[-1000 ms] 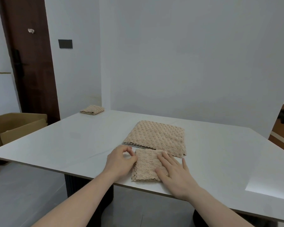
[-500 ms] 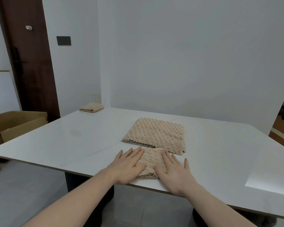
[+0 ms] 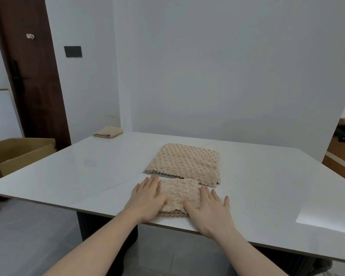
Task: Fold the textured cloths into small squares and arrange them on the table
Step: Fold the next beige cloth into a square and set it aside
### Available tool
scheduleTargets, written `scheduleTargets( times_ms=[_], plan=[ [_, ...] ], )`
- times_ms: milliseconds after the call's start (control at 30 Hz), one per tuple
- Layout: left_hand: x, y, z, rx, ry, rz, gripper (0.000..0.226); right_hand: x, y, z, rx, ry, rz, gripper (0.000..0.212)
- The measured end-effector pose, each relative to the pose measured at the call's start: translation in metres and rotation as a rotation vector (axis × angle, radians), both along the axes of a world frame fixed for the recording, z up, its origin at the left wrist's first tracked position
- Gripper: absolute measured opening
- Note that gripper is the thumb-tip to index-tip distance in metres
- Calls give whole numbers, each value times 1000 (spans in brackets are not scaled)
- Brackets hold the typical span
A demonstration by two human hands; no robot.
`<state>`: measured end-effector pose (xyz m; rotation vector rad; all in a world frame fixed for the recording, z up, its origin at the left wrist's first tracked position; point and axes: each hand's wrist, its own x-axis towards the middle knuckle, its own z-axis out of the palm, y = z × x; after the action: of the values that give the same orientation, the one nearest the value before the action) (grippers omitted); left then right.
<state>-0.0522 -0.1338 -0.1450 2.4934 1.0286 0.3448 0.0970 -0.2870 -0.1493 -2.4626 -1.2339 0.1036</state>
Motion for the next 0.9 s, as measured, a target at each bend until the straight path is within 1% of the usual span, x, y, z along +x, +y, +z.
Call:
scheduleTargets(
  times_ms=[67,100,133,267,300,433,500,567,667,767,833,900],
  plan=[
    [-4,0,2,-53,-182,78,71,0,-4,0,79,48,-5,92],
    [-6,0,3,-69,-234,116,68,0,-5,1,107,69,-3,89],
    [-6,0,3,-49,-245,137,67,0,-7,2,124,85,1,86],
    [0,-2,-5,140,-66,104,73,1,-8,5,107,111,7,76],
    [1,-2,-5,147,-49,109,76,1,-7,5,97,98,9,76],
    [-1,1,-2,99,-79,166,95,5,-5,-2,60,63,26,81],
    [0,3,-5,109,-63,149,91,6,-4,-3,55,66,32,81],
    [1,5,-7,94,-70,126,80,8,-4,-3,56,65,36,81],
    [0,6,-6,31,-119,103,57,10,-5,1,112,135,19,85],
    [0,9,1,-62,-143,111,46,12,-3,7,152,218,-15,86],
    [1,10,13,-190,-139,123,41,16,0,18,124,343,-63,81],
    [3,4,33,-400,-130,145,33,24,1,40,72,524,-82,70]
  ],
)
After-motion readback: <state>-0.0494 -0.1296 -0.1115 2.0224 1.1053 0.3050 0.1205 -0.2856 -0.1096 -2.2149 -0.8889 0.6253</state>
